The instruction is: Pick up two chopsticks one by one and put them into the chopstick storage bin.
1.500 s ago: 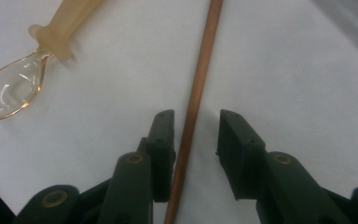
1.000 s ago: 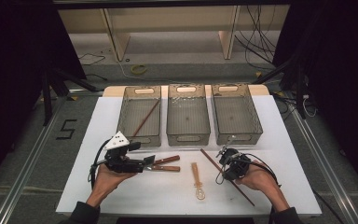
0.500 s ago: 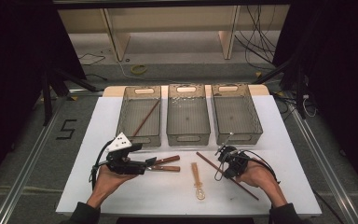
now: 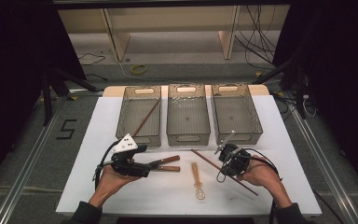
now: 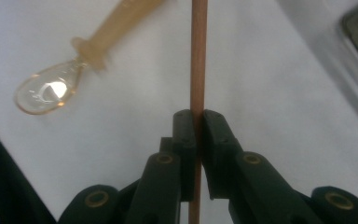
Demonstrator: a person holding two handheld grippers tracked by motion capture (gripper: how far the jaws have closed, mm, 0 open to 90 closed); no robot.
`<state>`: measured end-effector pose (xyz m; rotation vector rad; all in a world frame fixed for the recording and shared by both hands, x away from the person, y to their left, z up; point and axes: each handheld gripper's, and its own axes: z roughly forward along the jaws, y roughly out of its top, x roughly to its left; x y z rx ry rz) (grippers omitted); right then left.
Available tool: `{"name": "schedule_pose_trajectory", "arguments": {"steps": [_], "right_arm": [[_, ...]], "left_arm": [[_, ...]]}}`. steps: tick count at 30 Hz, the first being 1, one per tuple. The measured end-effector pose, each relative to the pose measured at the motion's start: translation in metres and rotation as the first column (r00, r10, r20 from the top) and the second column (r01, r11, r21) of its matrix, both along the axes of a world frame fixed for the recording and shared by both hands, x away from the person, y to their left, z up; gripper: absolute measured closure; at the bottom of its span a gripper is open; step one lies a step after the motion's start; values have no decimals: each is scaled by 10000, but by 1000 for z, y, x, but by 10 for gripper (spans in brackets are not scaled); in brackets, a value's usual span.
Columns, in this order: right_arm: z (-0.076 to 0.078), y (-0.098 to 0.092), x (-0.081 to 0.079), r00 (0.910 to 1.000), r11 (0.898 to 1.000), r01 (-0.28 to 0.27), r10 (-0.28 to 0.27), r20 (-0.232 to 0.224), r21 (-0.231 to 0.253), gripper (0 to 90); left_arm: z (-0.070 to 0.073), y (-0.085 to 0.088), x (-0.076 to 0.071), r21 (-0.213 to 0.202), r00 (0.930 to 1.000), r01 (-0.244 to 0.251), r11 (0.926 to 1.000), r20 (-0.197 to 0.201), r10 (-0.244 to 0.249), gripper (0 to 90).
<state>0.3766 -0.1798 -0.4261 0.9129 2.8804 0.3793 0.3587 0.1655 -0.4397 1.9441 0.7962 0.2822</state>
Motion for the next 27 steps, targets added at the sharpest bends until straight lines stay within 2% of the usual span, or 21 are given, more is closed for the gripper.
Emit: {"name": "schedule_pose_trajectory", "arguments": {"steps": [5, 8, 9, 14, 15, 16, 18, 20, 23, 25, 27], "right_arm": [[10, 13, -10, 9977, 9984, -568, 567, 383, 12, 848], [12, 18, -12, 9961, 9970, -777, 777, 428, -13, 848], [12, 23, -13, 9935, 9948, -1023, 1023, 493, -26, 848], [14, 32, -18, 9870, 9886, -1507, 1508, 558, -66, 848], [15, 38, -22, 9847, 9865, -1639, 1637, 603, -14, 848], [15, 38, -22, 9847, 9865, -1639, 1637, 603, -14, 848], [16, 45, -26, 9752, 9776, -2104, 2103, 683, -67, 848], [17, 48, -27, 9729, 9752, -2213, 2212, 677, -66, 848], [17, 54, -31, 9674, 9701, -2425, 2421, 744, -45, 848], [16, 59, -34, 9602, 9629, -2694, 2697, 723, -142, 848], [16, 60, -35, 9581, 9606, -2776, 2779, 691, -148, 848]], "left_arm": [[2, -8, -1, 142, 9992, 381, 9992, 66, -382, 175], [2, -11, -1, 213, 9985, 537, 9983, 86, -539, 176], [2, -12, -1, 226, 9984, 561, 9982, 82, -563, 176], [3, -17, -1, 468, 9961, 868, 9951, 87, -873, 177], [4, -20, -1, 656, 9944, 1042, 9924, 109, -1052, 178], [4, -20, -1, 656, 9944, 1042, 9924, 109, -1052, 178], [6, -24, -2, 838, 9919, 1246, 9887, 147, -1262, 179], [7, -28, -3, 991, 9892, 1430, 9847, 182, -1455, 180], [7, -34, -4, 1281, 9844, 1718, 9768, 149, -1751, 184], [7, -37, -6, 1475, 9807, 1897, 9707, 194, -1946, 190], [8, -40, -7, 1630, 9766, 2083, 9644, 194, -2142, 190]]}}
